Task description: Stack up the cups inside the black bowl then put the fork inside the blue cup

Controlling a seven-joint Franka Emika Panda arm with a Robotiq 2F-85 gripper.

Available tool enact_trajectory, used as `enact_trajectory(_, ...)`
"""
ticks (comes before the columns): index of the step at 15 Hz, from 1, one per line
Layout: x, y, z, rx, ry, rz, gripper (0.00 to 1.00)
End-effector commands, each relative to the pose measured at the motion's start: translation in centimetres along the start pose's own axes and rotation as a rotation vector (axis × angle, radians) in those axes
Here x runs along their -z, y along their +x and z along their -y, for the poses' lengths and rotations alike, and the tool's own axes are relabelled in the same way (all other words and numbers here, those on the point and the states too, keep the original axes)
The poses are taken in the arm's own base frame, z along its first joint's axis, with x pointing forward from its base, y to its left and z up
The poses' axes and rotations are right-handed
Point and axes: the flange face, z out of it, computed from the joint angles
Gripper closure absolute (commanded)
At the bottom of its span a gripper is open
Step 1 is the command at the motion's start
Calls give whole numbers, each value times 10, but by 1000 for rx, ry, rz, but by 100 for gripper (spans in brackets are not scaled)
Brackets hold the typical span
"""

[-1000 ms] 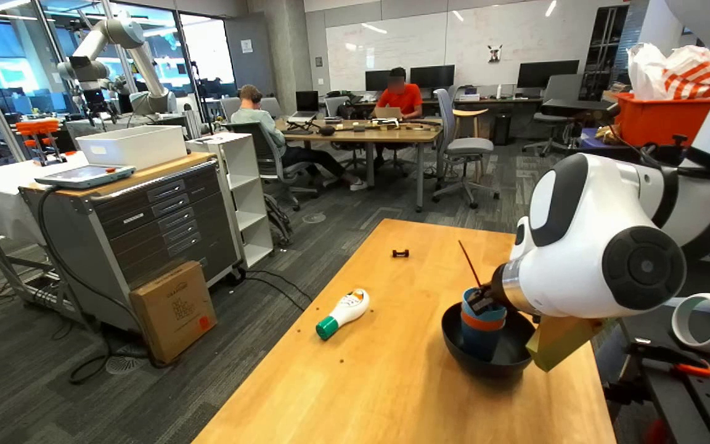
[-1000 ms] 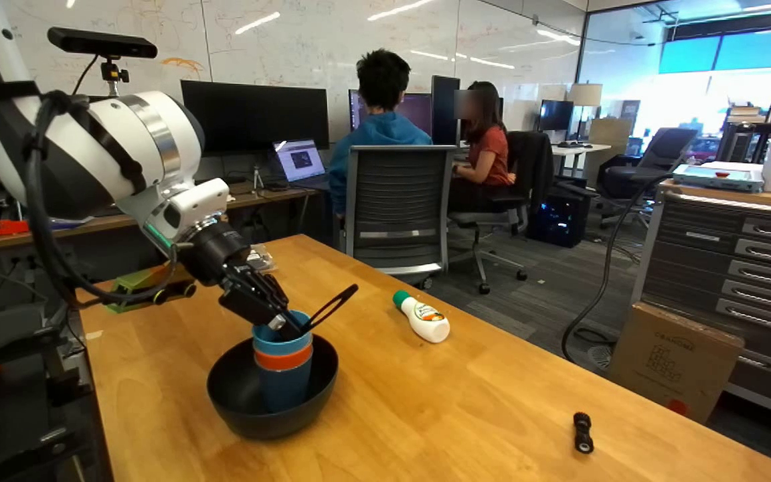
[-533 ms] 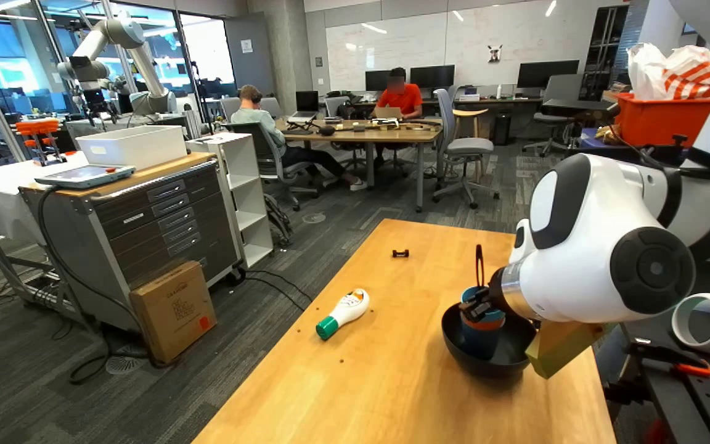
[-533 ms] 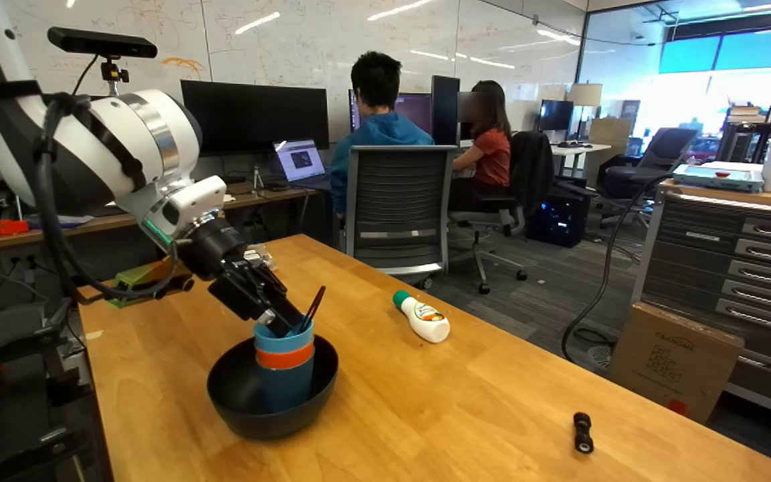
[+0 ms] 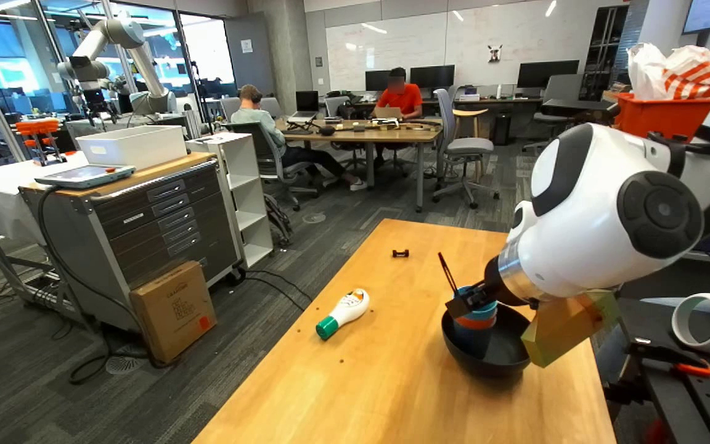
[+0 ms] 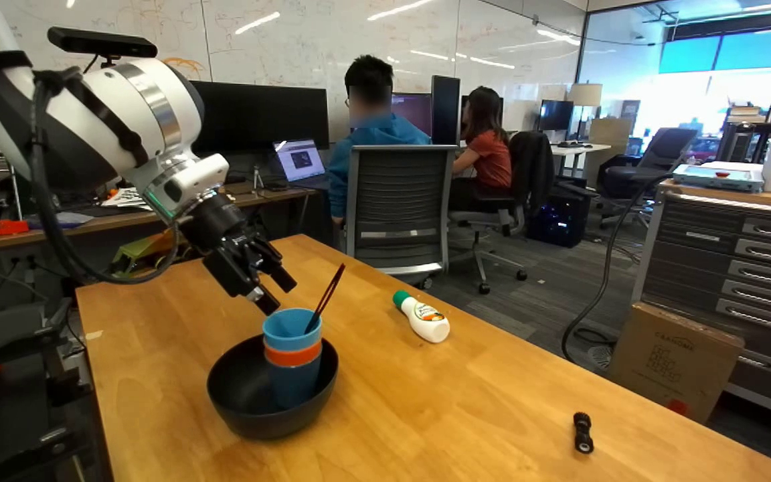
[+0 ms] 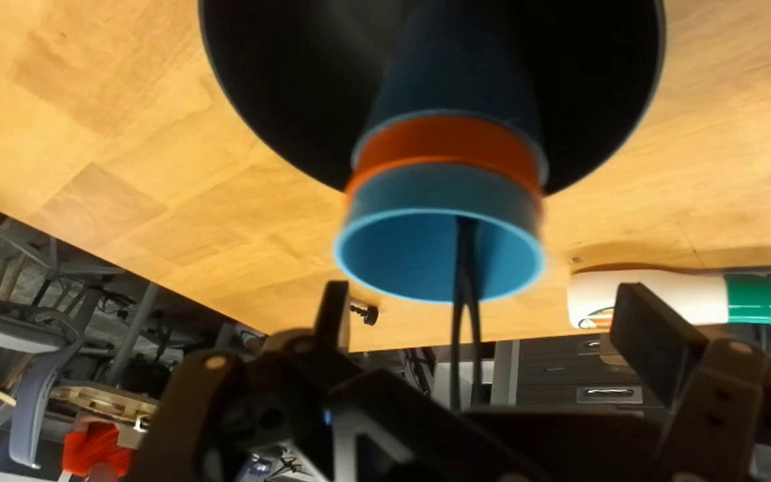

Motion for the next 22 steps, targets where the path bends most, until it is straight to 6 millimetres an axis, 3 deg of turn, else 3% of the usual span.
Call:
enact_trajectory(1,25,21,-9,-53,48,36,0)
enact_trajectory(6,33,33,-18,-38,40,120,0)
enact_trajectory(11,19,37,-31,-19,-85,301,0)
enact_trajectory(16,23,52,-39,4,-163,491,0)
enact_trajectory(17,10,41,-33,-16,-152,452,0)
enact_trajectory(22,15,50,-37,-5,-160,487,0)
